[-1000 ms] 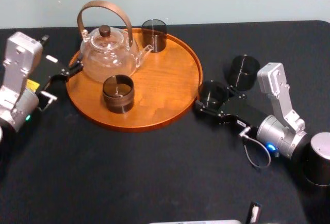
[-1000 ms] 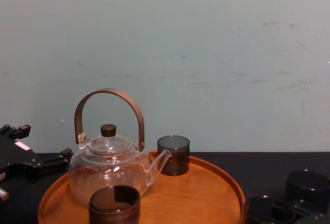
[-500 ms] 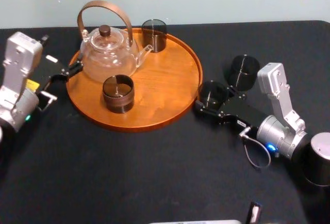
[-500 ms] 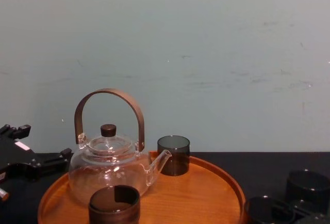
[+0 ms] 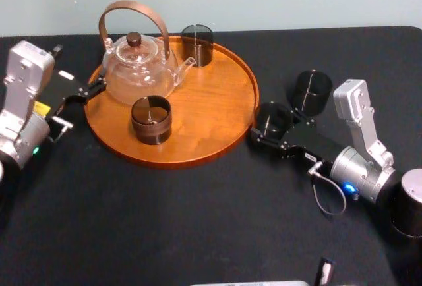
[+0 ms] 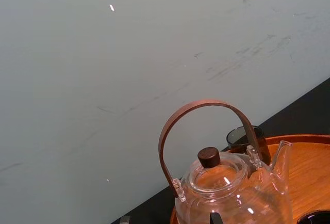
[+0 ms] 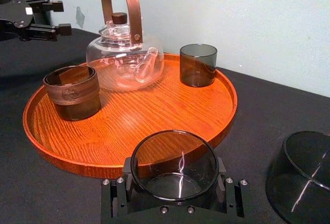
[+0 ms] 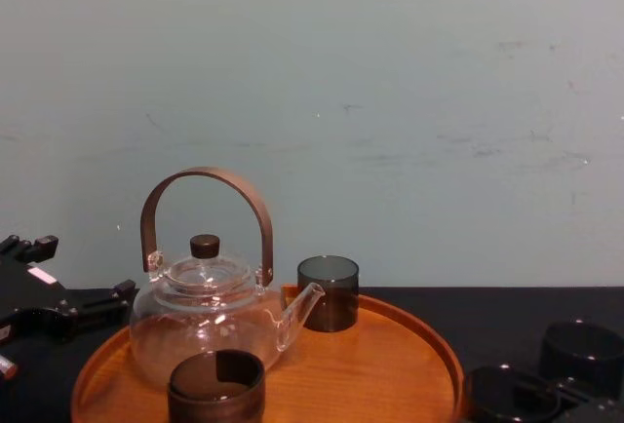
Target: Pick up the glass from the table and place it on the tray.
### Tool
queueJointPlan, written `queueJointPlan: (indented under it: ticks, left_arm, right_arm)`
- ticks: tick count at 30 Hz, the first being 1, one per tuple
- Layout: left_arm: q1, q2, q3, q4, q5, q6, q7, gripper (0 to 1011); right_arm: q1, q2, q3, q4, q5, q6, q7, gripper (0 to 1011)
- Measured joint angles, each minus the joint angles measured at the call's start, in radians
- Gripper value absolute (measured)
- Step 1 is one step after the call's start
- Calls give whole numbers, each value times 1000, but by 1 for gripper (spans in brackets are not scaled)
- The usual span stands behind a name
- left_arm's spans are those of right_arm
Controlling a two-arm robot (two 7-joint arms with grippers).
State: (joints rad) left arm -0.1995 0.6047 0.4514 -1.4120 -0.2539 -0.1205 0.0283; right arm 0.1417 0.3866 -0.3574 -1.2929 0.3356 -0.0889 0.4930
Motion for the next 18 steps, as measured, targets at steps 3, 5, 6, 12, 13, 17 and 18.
queueJointPlan:
  ticks: [3,5,6,12,13,17,18]
  left_arm:
    - [0,0,0,0,0,0,0,1001]
    - [0,0,0,0,0,0,0,1001]
    - [0,0,0,0,0,0,0,1001]
    - [0,0,0,0,0,0,0,1001]
    - [0,0,0,0,0,0,0,1001]
    - [0,0,0,0,0,0,0,1001]
    - [0,0,0,0,0,0,0,1001]
  right_arm:
    - [-1,3,-1,-5,3,3,1,905]
    - [-3,5,-1,-10,3,4,1,905]
    - [-5,7,-1,-17,3,6,0,905]
    - [-20,19,-1,-60,2,10,-5,905]
    - [-22,20,-2,-64,2,11,-6,904]
    - [-29,26,-5,-89,-1,17,-10,905]
    - [-31,27,-6,-93,-1,18,-11,905]
